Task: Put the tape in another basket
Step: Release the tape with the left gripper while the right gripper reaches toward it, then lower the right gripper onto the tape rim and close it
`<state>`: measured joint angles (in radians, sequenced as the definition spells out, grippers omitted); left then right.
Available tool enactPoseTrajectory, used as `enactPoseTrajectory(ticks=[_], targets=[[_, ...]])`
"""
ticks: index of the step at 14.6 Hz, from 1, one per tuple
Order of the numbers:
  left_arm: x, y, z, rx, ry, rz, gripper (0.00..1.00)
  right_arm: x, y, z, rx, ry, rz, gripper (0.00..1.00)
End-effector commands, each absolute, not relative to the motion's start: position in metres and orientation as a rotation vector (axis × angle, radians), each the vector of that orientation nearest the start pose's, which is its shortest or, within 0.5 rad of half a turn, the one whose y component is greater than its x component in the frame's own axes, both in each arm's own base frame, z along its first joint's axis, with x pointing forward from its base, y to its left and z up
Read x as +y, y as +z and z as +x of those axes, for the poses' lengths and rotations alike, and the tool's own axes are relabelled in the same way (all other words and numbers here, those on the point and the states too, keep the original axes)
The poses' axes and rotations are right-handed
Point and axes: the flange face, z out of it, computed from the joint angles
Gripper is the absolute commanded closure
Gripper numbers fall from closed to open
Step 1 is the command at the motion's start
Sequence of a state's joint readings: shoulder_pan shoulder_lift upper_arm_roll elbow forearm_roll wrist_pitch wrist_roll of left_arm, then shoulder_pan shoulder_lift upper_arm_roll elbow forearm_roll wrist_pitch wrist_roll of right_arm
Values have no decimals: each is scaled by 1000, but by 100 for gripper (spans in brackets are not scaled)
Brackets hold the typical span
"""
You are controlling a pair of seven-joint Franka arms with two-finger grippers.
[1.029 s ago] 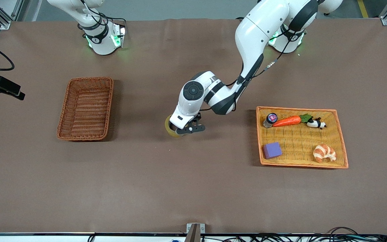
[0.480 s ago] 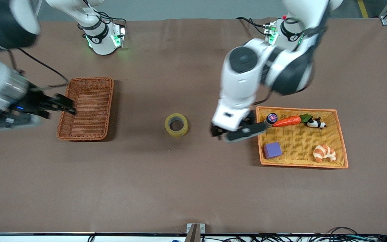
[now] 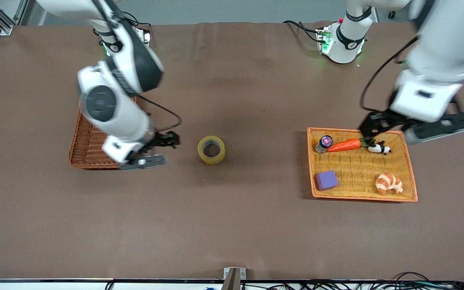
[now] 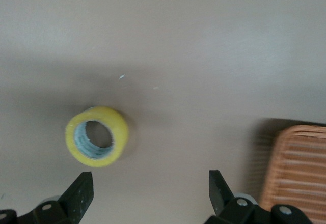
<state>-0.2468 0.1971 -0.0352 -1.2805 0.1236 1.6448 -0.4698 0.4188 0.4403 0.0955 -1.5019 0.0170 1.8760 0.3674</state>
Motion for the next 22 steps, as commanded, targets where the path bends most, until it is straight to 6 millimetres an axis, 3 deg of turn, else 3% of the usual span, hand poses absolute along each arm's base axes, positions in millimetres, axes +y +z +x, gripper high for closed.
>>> enactPoseTrajectory(ticks=[1,3,5,7,10,14,18,20,22], targets=[[-107,656,591,-171,-160,-3102,0,366,358,584,-238,159,-3141,0],[-96,658,581,-4,-80,-3089,0,371,326,579,-281,147,-3170,0],[-93,656,576,30,-30,-3080,0,373,293,569,-276,86,-3161,0],[-73,658,573,-9,-3,-3087,0,375,267,556,-277,15,-3156,0],[-71,656,555,54,18,-3087,0,375,249,550,-299,6,-3156,0],[-71,645,536,64,-52,-3089,0,392,213,539,-305,-43,-3188,0],[-64,642,534,44,-60,-3084,0,393,203,538,-321,-63,-3206,1],[-45,641,536,-3,-55,-3088,0,393,199,537,-322,-58,-3207,8],[-44,640,535,13,-48,-3087,0,394,195,537,-325,-67,-3199,19]])
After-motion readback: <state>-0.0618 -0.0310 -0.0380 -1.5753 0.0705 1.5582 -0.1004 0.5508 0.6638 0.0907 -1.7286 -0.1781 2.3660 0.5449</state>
